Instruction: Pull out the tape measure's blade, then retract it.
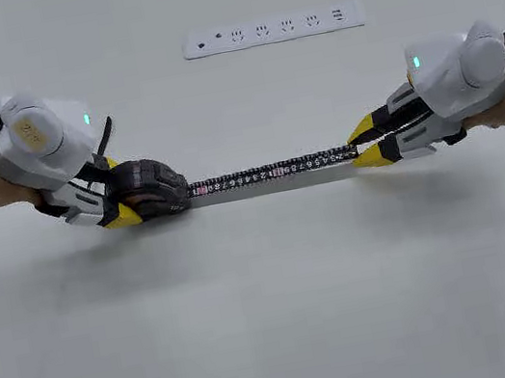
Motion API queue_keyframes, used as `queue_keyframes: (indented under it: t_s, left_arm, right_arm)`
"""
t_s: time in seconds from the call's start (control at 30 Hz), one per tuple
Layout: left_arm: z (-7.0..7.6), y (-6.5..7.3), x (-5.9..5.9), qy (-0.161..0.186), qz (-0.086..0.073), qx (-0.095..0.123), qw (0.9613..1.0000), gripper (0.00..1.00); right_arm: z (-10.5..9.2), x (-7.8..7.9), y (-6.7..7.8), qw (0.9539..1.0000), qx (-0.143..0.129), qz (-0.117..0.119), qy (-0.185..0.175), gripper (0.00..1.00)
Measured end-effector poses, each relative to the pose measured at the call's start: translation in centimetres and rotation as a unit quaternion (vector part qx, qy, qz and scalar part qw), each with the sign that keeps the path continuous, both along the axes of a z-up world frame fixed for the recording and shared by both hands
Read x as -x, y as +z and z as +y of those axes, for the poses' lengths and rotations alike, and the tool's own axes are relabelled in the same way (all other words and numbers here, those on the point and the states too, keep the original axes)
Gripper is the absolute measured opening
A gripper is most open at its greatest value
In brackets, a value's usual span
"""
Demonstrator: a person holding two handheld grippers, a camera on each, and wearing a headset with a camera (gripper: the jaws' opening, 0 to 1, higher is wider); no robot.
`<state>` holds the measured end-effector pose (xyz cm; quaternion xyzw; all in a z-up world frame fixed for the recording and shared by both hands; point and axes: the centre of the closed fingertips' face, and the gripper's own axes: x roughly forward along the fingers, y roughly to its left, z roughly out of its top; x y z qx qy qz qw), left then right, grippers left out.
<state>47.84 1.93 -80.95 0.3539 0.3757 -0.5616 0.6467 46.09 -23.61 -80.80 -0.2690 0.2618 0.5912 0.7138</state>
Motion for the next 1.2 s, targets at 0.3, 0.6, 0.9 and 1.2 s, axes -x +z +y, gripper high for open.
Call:
queue_keyframes:
  t_s: [0.3,0.6,0.9,1.2]
  left_arm:
    - [0.0,-0.1,0.0,-0.001,0.001,-0.002,1.0,0.3]
    - [-0.1,-0.1,0.0,0.0,0.003,-0.003,1.0,0.3]
    - [-0.3,-0.1,-0.1,0.0,0.003,-0.012,0.9999,0.31]
    - [-0.3,-0.1,0.0,0.001,0.003,-0.013,0.9999,0.31]
  right_arm:
    - [-1.0,0.1,0.0,1.0,0.004,0.001,-0.003,0.11]
    - [-1.9,0.1,-0.2,0.9999,0.015,0.001,-0.007,0.11]
    - [-1.8,0.0,-0.9,0.9994,0.034,-0.007,-0.004,0.12]
    - [-1.8,0.2,-1.5,0.9989,0.047,-0.005,0.001,0.13]
